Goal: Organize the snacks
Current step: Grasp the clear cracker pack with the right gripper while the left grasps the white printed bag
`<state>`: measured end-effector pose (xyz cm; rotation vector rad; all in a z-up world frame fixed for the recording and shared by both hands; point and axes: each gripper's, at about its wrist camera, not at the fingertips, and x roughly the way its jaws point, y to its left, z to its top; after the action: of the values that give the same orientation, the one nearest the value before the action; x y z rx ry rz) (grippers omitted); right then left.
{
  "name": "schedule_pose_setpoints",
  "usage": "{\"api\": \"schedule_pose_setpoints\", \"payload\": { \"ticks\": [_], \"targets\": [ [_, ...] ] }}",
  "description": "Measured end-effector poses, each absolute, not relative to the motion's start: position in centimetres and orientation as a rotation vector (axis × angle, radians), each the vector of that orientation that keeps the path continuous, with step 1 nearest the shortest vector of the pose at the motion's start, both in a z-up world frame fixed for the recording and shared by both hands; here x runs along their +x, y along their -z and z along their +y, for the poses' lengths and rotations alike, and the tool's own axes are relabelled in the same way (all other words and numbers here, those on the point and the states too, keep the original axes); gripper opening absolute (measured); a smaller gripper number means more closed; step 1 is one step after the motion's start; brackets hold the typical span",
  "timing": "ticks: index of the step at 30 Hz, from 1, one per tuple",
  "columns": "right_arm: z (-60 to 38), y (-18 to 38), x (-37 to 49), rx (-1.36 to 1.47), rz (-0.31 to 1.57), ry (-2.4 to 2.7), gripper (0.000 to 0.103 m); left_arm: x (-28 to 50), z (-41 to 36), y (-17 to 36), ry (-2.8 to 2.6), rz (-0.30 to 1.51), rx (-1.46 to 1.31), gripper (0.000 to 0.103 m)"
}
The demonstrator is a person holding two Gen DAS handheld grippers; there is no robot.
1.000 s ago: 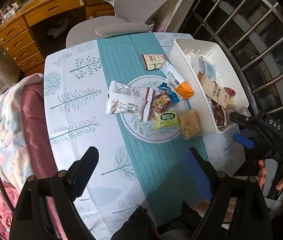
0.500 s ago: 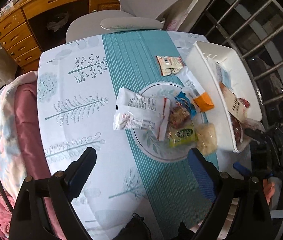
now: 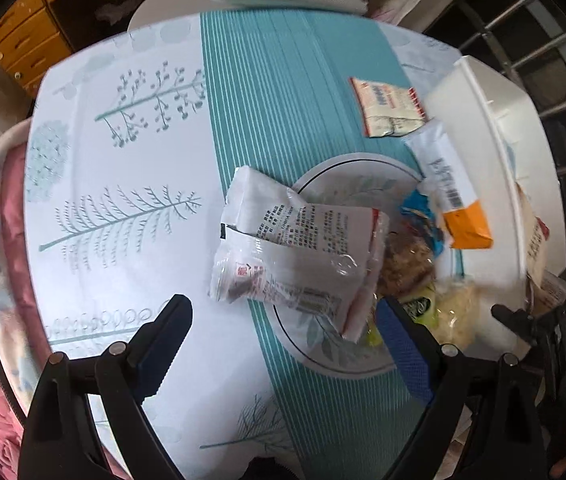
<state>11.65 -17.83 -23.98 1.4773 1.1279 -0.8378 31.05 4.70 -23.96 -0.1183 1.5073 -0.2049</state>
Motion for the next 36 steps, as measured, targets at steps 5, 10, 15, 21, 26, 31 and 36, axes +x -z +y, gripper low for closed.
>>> {"api": "schedule_pose_setpoints", "payload": {
  "ticks": [5, 10, 15, 21, 26, 31, 36],
  "targets": [
    [-17.4, 24.9, 13.1, 1.412, 1.164, 0.907, 0.085, 31.9, 4.3, 25.9, 0.196, 1.548, -0.106, 0.092],
    [-17.6, 25.5, 14.2, 1.359, 1.17, 0.959, 0.085, 32.8, 4.2, 27.0, 0.193, 1.572, -0.123, 0.092],
    [-17.6, 26.5, 15.9, 1.297, 1.206, 0.994, 0.084, 33.1, 3.7, 27.4, 0.199, 1.578, -0.119, 0.094],
    [-18.1, 27.6, 17.0, 1.252, 1.267, 1.023, 0.079, 34.1, 3.2, 28.1, 0.202, 1.591, -0.129, 0.096],
    [-18.0, 28.2, 18.9, 1.17, 1.325, 1.029, 0.079, 35.5, 2.7, 28.9, 0.214, 1.6, -0.119, 0.096],
    [-18.1, 29.0, 20.0, 1.121, 1.357, 1.012, 0.078, 36.2, 1.6, 29.8, 0.235, 1.611, -0.118, 0.09],
    [-17.4, 29.1, 22.0, 1.031, 1.387, 0.98, 0.072, 35.9, 0.9, 29.9, 0.265, 1.592, -0.106, 0.075]
  ]
}}
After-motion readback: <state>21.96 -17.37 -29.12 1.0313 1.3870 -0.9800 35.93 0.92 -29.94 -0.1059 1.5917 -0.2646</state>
